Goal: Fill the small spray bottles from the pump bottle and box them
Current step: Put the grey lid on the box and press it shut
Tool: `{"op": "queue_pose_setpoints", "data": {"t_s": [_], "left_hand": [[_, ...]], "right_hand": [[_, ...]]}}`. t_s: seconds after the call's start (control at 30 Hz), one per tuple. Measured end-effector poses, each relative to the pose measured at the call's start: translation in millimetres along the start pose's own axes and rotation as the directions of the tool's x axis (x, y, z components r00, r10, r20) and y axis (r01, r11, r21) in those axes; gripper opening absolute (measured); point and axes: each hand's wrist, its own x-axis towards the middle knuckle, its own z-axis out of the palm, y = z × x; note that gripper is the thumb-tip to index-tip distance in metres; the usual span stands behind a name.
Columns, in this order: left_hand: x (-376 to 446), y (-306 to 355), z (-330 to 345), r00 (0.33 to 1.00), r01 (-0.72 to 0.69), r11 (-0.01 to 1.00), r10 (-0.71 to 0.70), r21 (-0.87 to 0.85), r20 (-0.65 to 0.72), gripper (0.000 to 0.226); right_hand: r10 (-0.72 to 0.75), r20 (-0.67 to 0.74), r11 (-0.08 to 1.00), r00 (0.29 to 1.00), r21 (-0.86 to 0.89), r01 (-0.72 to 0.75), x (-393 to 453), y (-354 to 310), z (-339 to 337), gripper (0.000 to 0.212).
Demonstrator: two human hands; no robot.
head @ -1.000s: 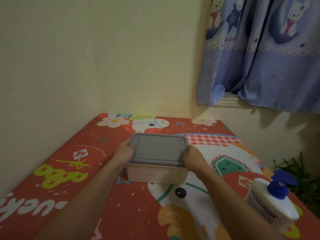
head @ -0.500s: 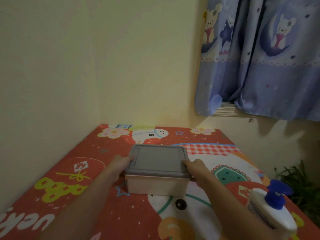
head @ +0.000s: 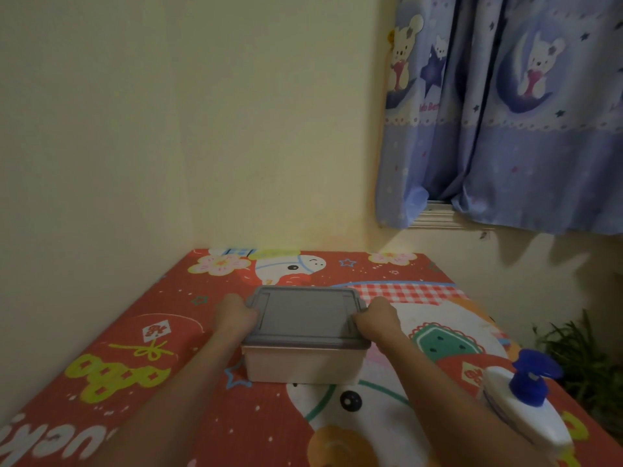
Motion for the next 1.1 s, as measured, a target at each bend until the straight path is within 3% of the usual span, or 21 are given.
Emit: {"op": "queue_pose_setpoints", "data": {"t_s": [0.13, 0.27, 0.37, 0.53, 0.7, 0.83, 1.1], "left_hand": [[-1.2, 1.0, 3.3, 0.999, -0.03, 0.995, 0.032, 0.091, -0.014, 0.028], [-3.2, 2.8, 6.8, 0.997, -0.043, 0.989, 0.051, 0.142, -0.057, 0.026], [-10.6, 7.1, 12.6, 0.993, -0.018, 0.977, 0.042, 0.213, -0.11, 0.022], [-13.7, 5.5, 17.5, 0.99, -0.043, 0.956, 0.079, 0.29, -0.115, 0.024], [-23.3, 5.9, 13.7, 0.994, -0.089, 0.949, 0.101, 0.301, -0.027, 0.034], [-30.9, 4.9, 9.7, 0.958, -0.265, 0.931, 0.283, 0.251, -0.039, 0.04], [-52.1, 29.0, -3.6, 0.932, -0.355, 0.91, 0.362, 0.215, 0.009, 0.056]], "right_hand": [[-0.068, -0.073, 0.992, 0.995, -0.113, 0.059, 1.1, 0.2, 4.7, 0.028], [-0.09, -0.134, 0.97, 0.987, -0.235, 0.056, -5.8, -5.4, 14.8, 0.008], [-0.118, -0.182, 0.936, 0.976, -0.348, 0.048, -10.9, -5.4, 23.7, 0.024], [-0.142, -0.203, 0.906, 0.969, -0.421, 0.045, -13.1, -7.0, 29.1, 0.03], [-0.185, -0.164, 0.896, 0.969, -0.434, 0.097, -19.3, -5.0, 22.6, 0.03], [-0.241, -0.173, 0.909, 0.955, -0.384, 0.16, -24.3, -7.6, 12.6, 0.029], [-0.47, -0.119, 0.867, 0.875, -0.248, 0.432, -44.1, -20.9, -7.2, 0.037]]}}
